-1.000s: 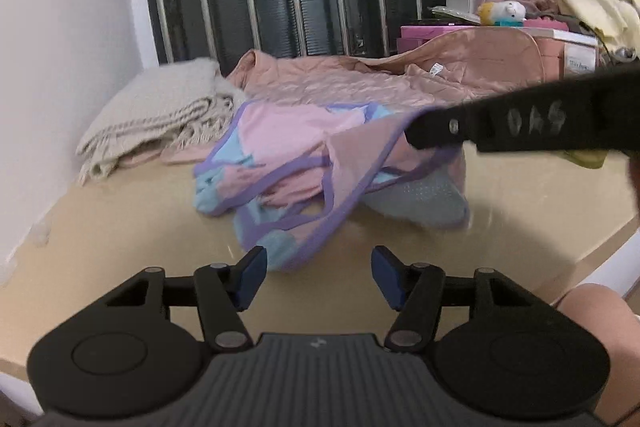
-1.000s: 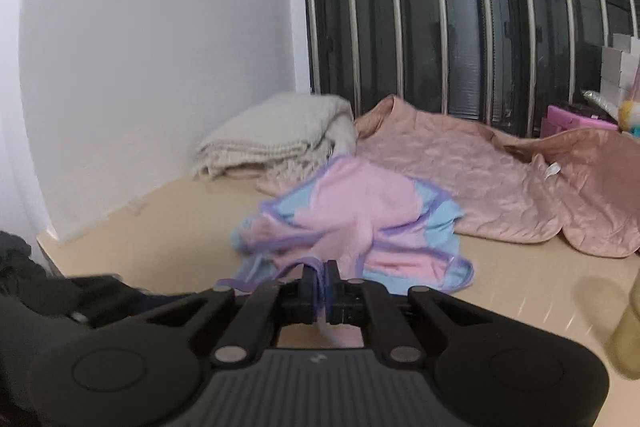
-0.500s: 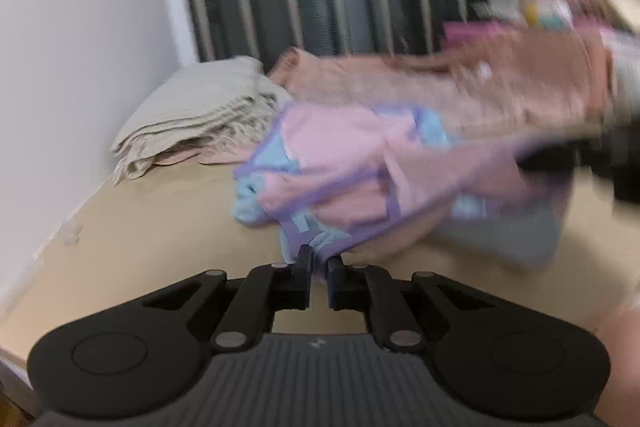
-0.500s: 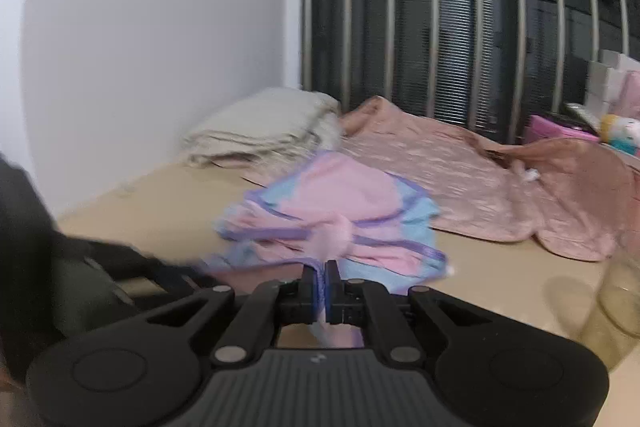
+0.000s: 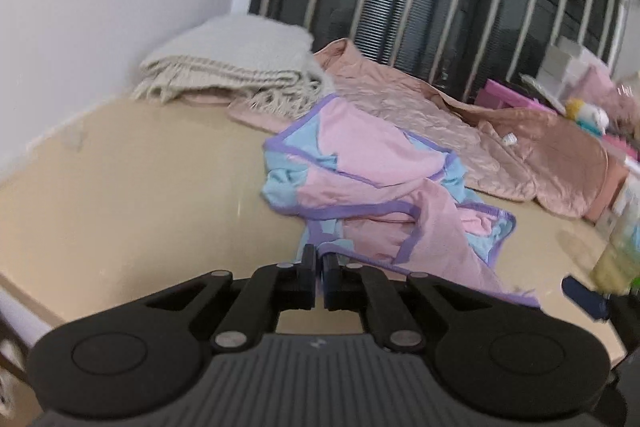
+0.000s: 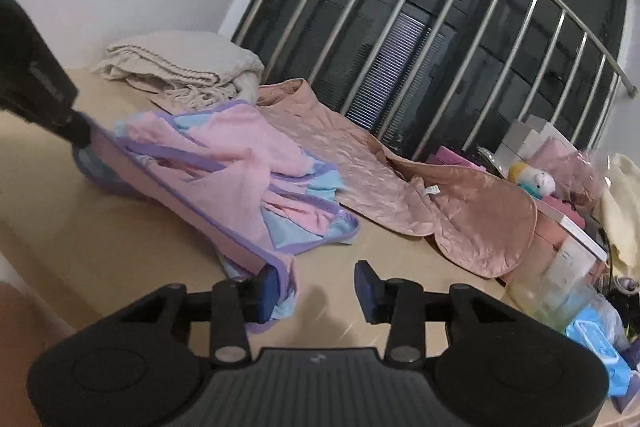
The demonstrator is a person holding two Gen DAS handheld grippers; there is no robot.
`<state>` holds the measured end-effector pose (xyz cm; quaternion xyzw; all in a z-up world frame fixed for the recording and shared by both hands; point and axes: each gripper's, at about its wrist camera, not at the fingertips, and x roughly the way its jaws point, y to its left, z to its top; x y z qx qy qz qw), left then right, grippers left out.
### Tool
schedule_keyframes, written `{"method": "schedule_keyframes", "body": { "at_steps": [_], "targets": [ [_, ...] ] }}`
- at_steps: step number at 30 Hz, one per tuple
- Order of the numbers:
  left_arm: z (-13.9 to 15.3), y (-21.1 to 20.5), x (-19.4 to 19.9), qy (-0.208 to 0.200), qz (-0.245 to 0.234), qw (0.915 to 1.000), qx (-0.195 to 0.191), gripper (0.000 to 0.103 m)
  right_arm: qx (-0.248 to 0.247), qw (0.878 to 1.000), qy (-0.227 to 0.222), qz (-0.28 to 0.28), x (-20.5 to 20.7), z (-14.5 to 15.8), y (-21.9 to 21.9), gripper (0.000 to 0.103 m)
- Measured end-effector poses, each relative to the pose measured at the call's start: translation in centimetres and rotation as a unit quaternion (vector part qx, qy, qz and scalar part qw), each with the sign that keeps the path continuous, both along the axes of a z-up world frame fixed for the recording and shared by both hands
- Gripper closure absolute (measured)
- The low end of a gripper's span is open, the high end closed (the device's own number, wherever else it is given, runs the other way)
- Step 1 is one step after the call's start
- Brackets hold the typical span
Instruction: Fold clothes
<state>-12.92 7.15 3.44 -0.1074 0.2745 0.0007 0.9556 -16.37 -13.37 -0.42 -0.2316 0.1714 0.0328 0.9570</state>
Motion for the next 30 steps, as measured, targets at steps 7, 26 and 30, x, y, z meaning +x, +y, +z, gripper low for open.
{"method": "schedule_keyframes", "body": {
  "at_steps": [7, 26, 30],
  "targets": [
    [3.6, 1.1, -1.6, -0.053, 0.031, 0.9981, 0.001, 0.101, -0.093, 0.994, -0.054, 0.023, -2.0, 0.3, 1.7, 0.057],
    [-0.1, -0.8, -1.2, -0.001, 0.015, 0.9975, 0.069, 0.101, -0.033, 0.998, 0.023, 0.051, -0.5, -0.5, -1.2, 0.062],
    [0.2, -0.3, -2.4, -0.008, 0.008, 0.9977, 0.067, 0.101, -0.056, 0.997, 0.000, 0.050, -1.0, -0.4, 0.0, 0.062]
  ]
}}
